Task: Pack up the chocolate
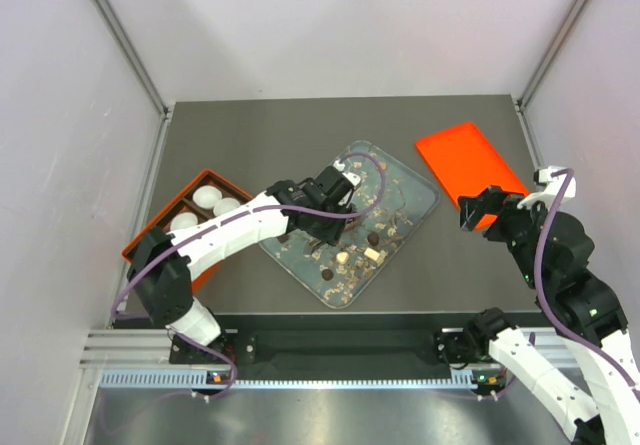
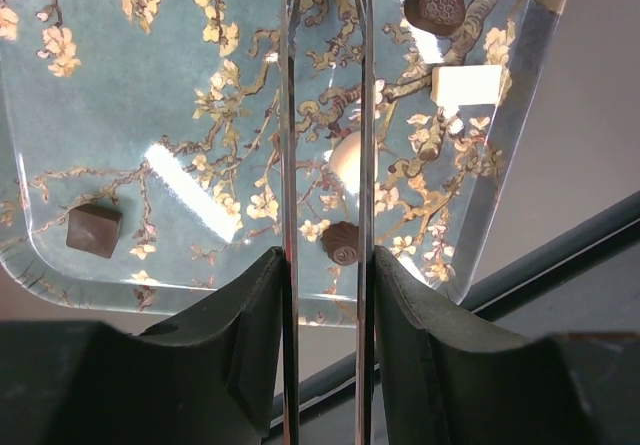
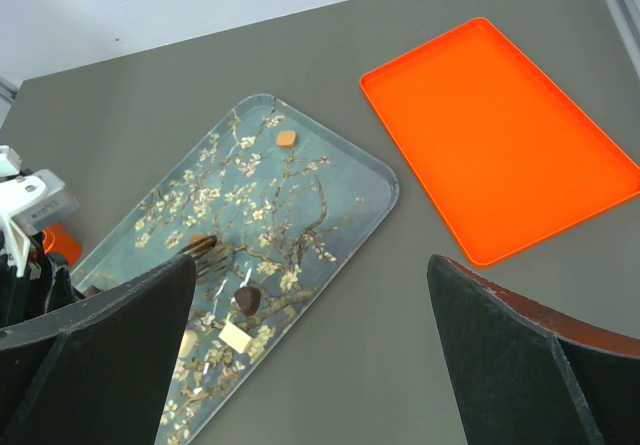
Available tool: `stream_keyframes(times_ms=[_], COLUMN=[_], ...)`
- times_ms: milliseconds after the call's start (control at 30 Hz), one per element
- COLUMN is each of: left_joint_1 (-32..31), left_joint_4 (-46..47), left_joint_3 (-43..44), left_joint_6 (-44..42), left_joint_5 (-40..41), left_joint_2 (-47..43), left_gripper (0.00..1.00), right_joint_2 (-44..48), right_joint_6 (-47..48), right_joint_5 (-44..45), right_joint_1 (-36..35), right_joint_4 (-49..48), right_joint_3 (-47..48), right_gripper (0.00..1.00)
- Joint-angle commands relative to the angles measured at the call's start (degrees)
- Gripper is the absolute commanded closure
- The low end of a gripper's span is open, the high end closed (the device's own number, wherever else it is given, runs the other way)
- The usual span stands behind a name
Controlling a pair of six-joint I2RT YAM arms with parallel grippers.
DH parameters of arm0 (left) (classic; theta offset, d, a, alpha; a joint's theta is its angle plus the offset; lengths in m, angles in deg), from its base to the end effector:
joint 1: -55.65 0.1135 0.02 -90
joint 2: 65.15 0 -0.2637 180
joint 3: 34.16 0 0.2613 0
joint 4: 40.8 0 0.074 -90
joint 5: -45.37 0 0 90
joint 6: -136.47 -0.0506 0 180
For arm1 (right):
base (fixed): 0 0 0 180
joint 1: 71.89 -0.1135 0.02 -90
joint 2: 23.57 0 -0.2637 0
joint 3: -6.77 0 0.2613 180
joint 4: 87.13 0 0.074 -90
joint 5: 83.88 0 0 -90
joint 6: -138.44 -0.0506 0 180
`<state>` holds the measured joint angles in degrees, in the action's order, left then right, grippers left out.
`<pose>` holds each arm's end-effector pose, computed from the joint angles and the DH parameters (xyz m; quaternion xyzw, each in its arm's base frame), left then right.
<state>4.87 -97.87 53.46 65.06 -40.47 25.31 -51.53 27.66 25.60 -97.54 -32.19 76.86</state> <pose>0.2213 -0.2653 0.2566 0.2585 0.9299 -0.1188 0.2333 0.0970 0.0279 0.3854 0.0727 0.7741 0.1208 0.6172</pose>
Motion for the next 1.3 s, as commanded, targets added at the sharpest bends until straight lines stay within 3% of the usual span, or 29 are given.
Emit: stream_keyframes(times_ms=[0,133,367,900,1100,1267], left_joint_1=[-0.28,-0.28,-0.28,0.86,6.65,17.19], left_joint_4=[2.66,2.83,1.34,-2.09,-4.98,-7.97], left_joint_3=[-0.69,-0.61,2.11,7.83,8.18,7.39], left_joint_6=[1.01,1.01,1.01,-1.1,-2.42,-2.07], left_joint_5=[0.49,0.41,0.58,8.05,8.93,8.24], left_joint_2=[0.51,0.16,-1.59,-4.32,-5.99,-10.81], left_gripper=[0.57,0.59,0.71,0.76,0.77,0.78], right_joint_2=[0.46,0.72,0.98,1.34,1.68,2.48], right_joint_6=[0.12,0.03,-0.23,0.3,0.38,1.44], right_joint_5=[0.91,0.99,0.55,-0.24,-1.55,-2.0], right_joint_1=[-0.28,-0.28,-0.28,-0.19,-0.28,-0.28], right_joint_4=[-0.27,-0.36,-0.36,-0.36,-0.8,-1.24], right_joint_3=[1.37,1.19,1.37,0.75,-0.48,-1.53], right_gripper=[0.0,0.0,0.0,0.0,0.0,0.01])
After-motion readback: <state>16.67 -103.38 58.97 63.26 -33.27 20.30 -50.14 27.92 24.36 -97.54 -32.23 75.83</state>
